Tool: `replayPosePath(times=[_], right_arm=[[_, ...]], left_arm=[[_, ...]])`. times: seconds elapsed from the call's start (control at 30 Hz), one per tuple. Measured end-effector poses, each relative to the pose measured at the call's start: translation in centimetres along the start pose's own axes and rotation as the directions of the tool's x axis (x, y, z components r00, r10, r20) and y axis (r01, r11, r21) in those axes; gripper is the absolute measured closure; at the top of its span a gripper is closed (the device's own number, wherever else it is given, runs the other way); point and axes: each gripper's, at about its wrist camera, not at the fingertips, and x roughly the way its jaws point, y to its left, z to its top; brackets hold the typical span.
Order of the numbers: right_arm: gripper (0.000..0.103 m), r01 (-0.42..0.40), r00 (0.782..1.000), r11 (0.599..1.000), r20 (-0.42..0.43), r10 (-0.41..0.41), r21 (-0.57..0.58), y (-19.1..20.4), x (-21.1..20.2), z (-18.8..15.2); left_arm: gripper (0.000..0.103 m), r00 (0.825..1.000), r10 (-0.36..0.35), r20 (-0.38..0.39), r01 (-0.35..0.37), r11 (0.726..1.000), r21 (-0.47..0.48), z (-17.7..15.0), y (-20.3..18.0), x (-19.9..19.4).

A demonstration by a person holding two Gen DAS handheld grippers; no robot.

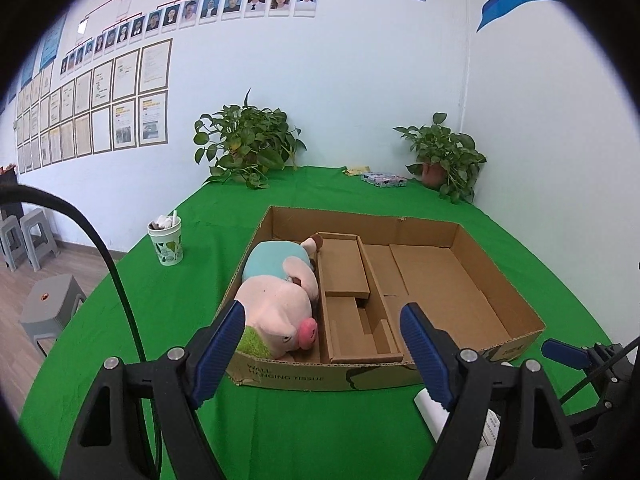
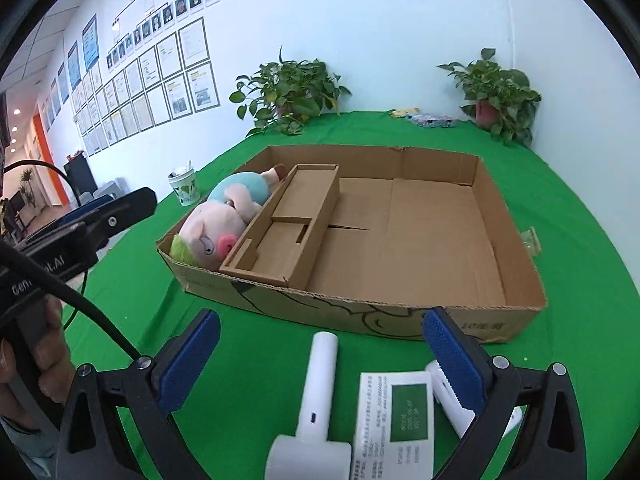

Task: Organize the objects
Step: 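Set the tray down beside the plush pig and open the right gripper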

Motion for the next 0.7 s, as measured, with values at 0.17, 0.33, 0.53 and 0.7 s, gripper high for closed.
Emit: replayPosePath(times=[0.17,0.33,0.53,0.7], right_arm=[[0.001,0.014,1.0,1.0,-0.009,-0.014,-0.007,-0.4,-0.7,-1.1],[0.004,0.006,1.0,1.0,0.023,-0.006,-0.014,-0.3,-2.1,-2.3],[0.047,0.04,0.999,0.999,0.037,-0.04,-0.005,-1.0,-3.7,-3.2],[0.017,0.016,0.998,1.0,0.059,-0.016,0.002,-1.6,-4.8,-3.9]], left_arm=[[0.023,1.0,-0.017,0.013,0.017,1.0,0.021,-0.9,-0.8,-1.5],[0.023,0.999,-0.051,-0.002,0.051,0.998,0.023,-2.4,-1.9,-2.2],[0.023,0.996,-0.079,-0.035,0.08,0.996,0.031,-3.6,-3.0,-2.5],[0.023,0.993,-0.105,-0.051,0.107,0.993,0.044,-4.2,-4.0,-2.6]])
